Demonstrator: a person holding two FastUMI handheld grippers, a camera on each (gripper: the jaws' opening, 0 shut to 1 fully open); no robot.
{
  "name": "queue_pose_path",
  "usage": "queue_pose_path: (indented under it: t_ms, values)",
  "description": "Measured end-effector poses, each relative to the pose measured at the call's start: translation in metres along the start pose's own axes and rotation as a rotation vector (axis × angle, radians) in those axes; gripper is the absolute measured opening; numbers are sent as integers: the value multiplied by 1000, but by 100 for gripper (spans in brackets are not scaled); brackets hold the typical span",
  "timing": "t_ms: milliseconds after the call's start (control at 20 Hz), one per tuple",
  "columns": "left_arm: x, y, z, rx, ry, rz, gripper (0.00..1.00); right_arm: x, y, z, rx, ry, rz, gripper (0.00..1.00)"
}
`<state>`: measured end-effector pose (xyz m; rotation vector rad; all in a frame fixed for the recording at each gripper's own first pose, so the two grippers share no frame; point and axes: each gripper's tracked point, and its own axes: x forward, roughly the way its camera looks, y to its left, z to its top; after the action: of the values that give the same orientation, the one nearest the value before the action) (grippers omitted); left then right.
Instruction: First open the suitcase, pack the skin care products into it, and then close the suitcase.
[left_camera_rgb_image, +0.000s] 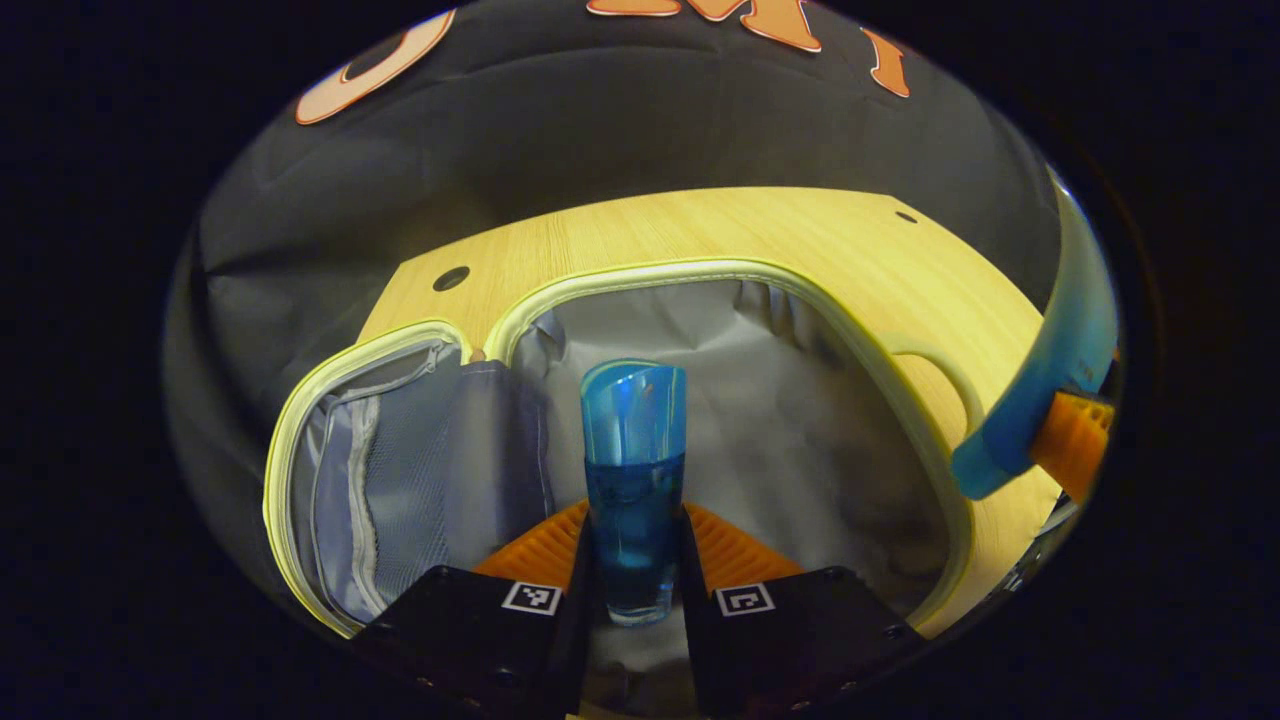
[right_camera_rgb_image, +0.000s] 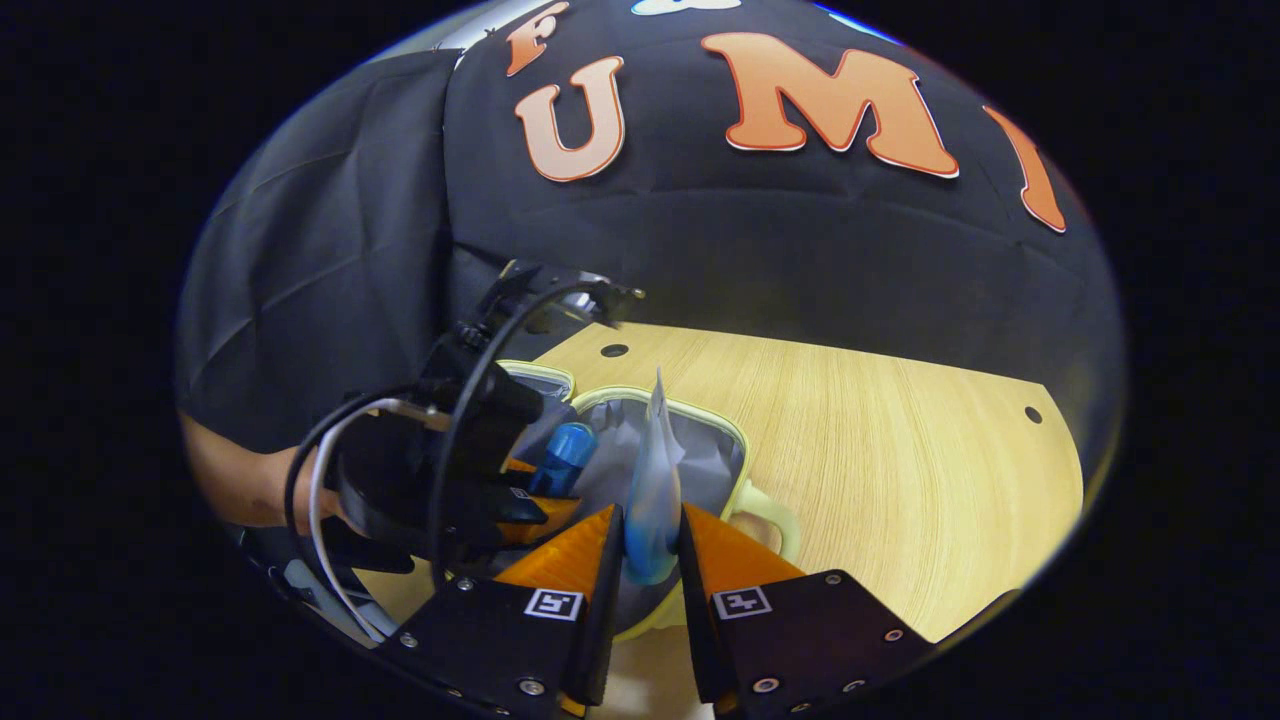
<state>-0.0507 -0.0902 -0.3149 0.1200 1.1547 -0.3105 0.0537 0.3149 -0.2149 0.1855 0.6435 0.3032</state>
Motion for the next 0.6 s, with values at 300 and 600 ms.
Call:
queue_pose_path:
  t_ms: [300,600]
  values:
    - [5,4,4,-19,5,53,46,8,1,-2,60,28,8,33]
    - [-28,19,26,-65,-124,66,54,21,3,-14,83,82,30,34]
